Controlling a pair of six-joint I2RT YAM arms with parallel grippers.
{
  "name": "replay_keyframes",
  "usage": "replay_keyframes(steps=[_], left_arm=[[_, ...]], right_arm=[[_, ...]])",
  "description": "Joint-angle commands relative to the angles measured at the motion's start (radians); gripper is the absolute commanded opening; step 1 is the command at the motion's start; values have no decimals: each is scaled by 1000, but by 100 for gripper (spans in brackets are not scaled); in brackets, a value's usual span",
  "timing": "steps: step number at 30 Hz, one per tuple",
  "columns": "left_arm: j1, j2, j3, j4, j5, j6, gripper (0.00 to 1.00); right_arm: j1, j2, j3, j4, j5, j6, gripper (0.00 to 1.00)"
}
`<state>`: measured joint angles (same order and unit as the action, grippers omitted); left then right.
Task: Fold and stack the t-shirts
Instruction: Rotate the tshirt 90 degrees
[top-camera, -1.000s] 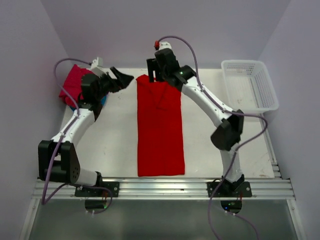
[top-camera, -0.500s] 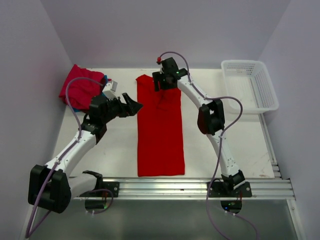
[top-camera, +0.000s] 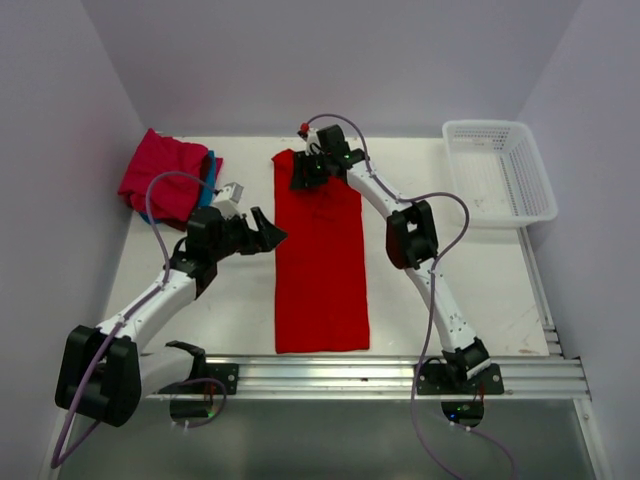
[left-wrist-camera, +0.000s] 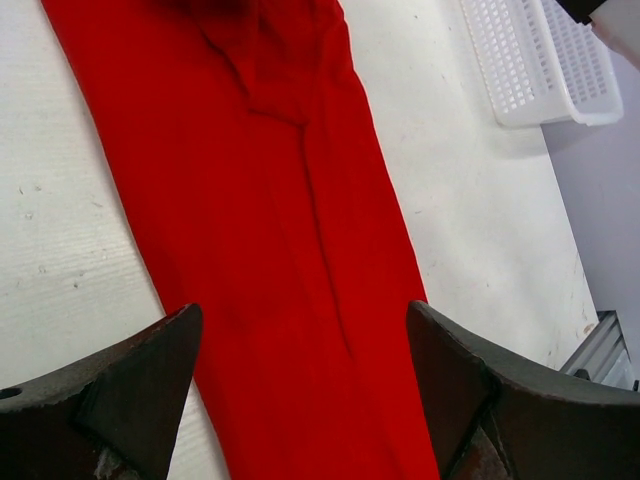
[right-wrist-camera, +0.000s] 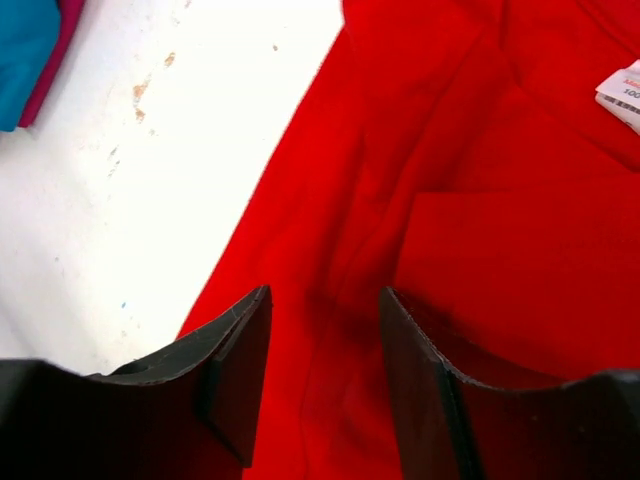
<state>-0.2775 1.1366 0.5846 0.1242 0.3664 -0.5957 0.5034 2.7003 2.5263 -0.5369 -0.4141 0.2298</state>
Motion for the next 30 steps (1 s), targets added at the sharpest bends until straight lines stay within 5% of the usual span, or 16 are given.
replay_keyframes(steps=[1, 14, 30], left_arm=[[-6, -11, -6, 15, 12, 39, 86], [-8, 14, -29, 35, 20, 42, 85], [-12, 46, -37, 46, 22, 40, 85]], right_arm=[[-14, 19, 51, 63, -28, 20, 50], [-12, -131, -80, 83, 26, -92, 44], [-5, -54, -32, 86, 244, -184, 44]])
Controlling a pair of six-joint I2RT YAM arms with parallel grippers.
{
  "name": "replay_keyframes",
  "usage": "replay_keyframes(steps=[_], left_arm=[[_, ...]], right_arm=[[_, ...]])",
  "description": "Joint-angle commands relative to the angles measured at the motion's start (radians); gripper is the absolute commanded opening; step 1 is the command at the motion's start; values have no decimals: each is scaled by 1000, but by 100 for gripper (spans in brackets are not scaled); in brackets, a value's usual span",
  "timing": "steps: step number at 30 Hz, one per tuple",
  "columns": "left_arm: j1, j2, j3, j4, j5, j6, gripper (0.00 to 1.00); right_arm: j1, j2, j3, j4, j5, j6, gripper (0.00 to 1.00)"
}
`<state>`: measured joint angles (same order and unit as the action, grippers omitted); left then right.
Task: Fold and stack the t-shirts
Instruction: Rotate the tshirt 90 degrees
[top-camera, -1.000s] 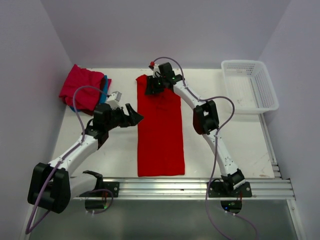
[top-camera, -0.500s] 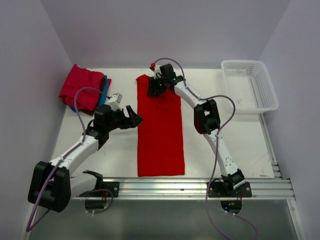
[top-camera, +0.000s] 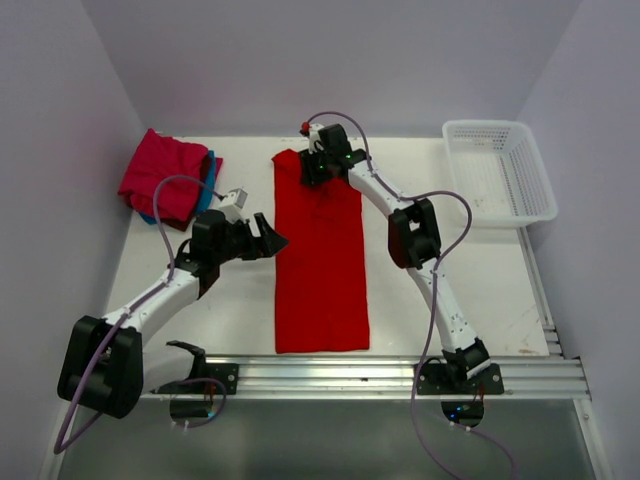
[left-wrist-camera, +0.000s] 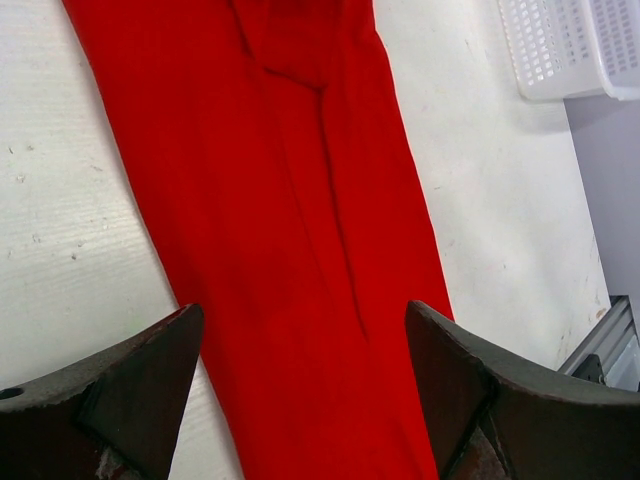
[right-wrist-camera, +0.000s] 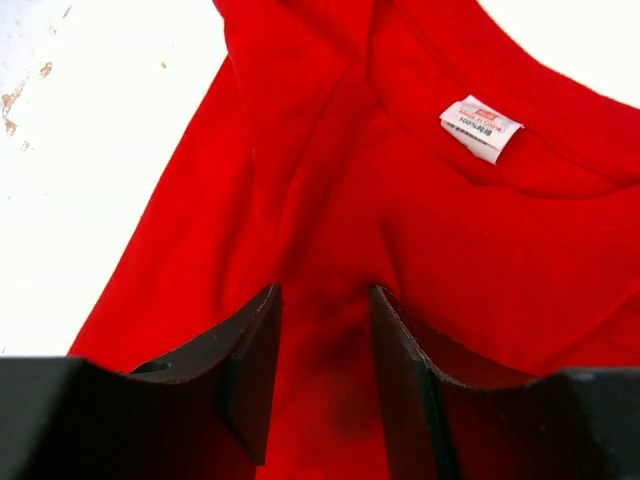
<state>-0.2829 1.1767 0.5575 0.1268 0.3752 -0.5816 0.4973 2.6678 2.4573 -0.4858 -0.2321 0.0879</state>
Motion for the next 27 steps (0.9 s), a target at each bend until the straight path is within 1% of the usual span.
replay_keyframes(steps=[1, 9, 11, 18, 19, 21, 22, 25, 27], left_arm=[[-7, 8, -13, 45, 13, 26, 85], [-7, 18, -11, 45, 13, 26, 84], [-7, 17, -14, 43, 13, 26, 84], [-9, 11, -19, 34, 13, 32, 84], [-7, 11, -21, 34, 11, 31, 84], [-7, 8, -24, 33, 11, 32, 84], [-7, 5, -22, 33, 11, 32, 84], [-9, 0, -24, 31, 11, 32, 84], [-7, -3, -25, 30, 10, 32, 84]], right_arm=[[0, -26, 29, 44, 71, -43, 43], [1, -13, 39, 49, 115, -53, 31], [0, -5, 40, 47, 117, -50, 26], [0, 7, 32, 46, 122, -42, 17], [0, 7, 31, 44, 123, -42, 17], [1, 10, 31, 38, 125, -45, 21], [0, 12, 29, 36, 125, -45, 28], [0, 18, 26, 33, 126, -42, 37], [1, 24, 25, 27, 122, -40, 37]])
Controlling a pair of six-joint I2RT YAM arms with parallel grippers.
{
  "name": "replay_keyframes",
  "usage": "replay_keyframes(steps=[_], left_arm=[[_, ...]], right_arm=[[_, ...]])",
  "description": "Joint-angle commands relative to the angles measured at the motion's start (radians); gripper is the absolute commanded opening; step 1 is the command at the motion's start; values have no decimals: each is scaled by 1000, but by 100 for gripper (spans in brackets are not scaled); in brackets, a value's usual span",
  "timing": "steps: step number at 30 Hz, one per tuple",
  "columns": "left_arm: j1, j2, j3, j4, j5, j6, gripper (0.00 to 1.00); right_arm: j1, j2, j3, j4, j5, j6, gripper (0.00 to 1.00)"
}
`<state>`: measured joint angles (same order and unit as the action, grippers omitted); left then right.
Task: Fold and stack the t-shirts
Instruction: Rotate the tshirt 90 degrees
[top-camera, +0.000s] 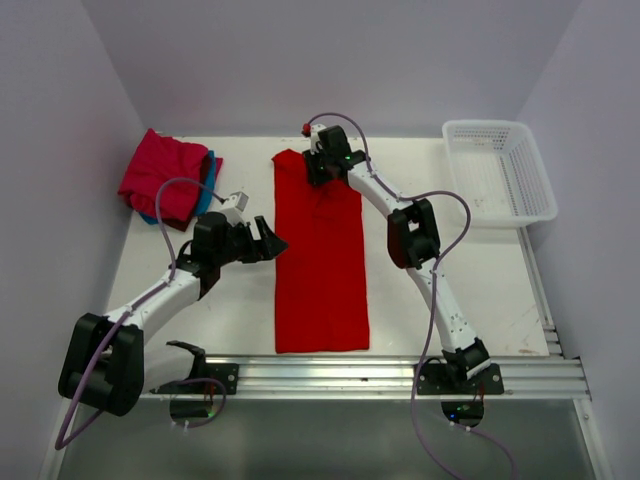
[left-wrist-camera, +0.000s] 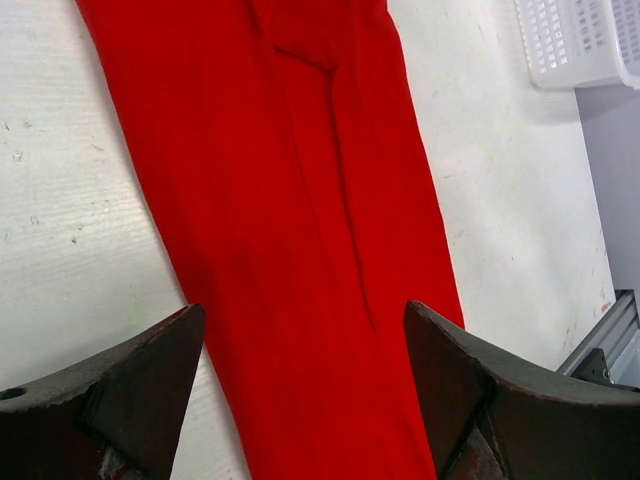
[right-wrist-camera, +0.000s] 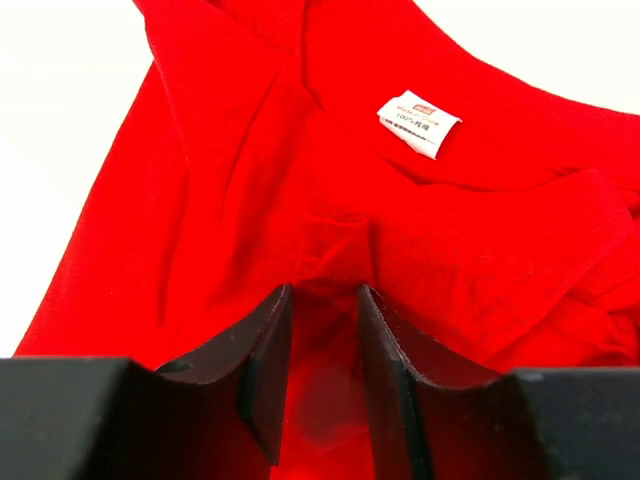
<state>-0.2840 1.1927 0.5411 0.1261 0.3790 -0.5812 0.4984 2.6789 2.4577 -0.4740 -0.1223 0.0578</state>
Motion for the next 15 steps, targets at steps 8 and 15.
replay_keyframes(steps=[8, 15], left_arm=[[-7, -33, -13, 18, 0, 35, 83], [-7, -41, -17, 15, 0, 35, 83]], right_arm=[[0, 19, 3, 15, 12, 8, 8], [-1, -8, -45, 29, 16, 11, 0]])
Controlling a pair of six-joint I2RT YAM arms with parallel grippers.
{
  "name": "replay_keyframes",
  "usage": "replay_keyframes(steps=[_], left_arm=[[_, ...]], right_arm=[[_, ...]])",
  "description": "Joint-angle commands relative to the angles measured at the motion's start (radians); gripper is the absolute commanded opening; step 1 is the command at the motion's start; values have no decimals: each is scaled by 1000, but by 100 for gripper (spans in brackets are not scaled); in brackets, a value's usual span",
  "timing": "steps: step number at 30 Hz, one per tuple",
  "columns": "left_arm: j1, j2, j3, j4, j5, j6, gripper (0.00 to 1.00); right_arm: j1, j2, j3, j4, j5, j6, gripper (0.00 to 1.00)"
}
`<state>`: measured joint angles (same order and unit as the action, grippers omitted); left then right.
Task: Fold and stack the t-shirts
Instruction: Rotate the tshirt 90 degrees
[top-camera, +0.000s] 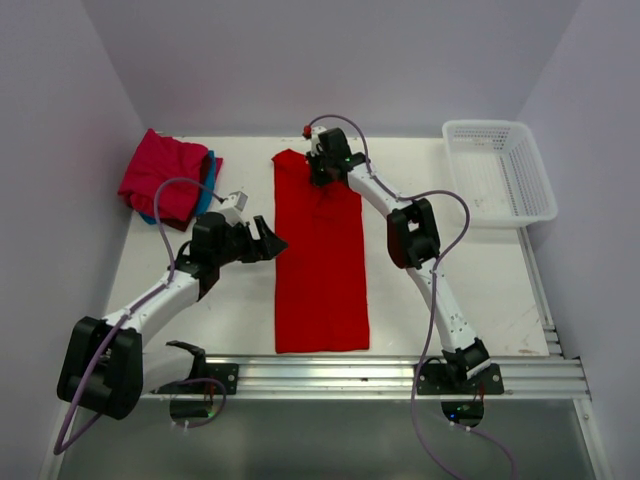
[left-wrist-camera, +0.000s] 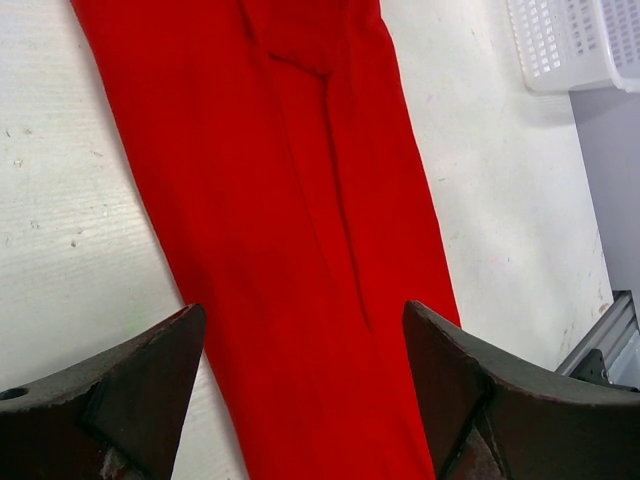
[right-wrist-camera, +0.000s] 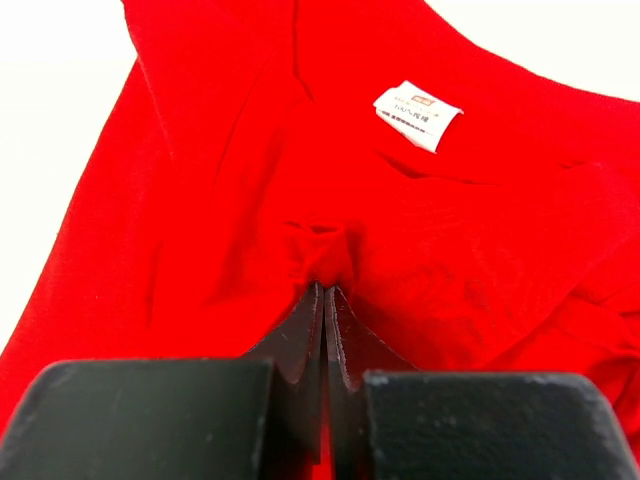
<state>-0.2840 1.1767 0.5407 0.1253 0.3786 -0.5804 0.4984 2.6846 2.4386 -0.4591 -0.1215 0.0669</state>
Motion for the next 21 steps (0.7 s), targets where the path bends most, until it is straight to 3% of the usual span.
replay_keyframes(steps=[1, 21], left_arm=[[-7, -25, -18, 16, 0, 34, 83], [-7, -28, -24, 19, -3, 34, 82]], right_arm=[[0, -35, -53, 29, 14, 1, 0], [-1, -276, -340, 192, 11, 13, 0]])
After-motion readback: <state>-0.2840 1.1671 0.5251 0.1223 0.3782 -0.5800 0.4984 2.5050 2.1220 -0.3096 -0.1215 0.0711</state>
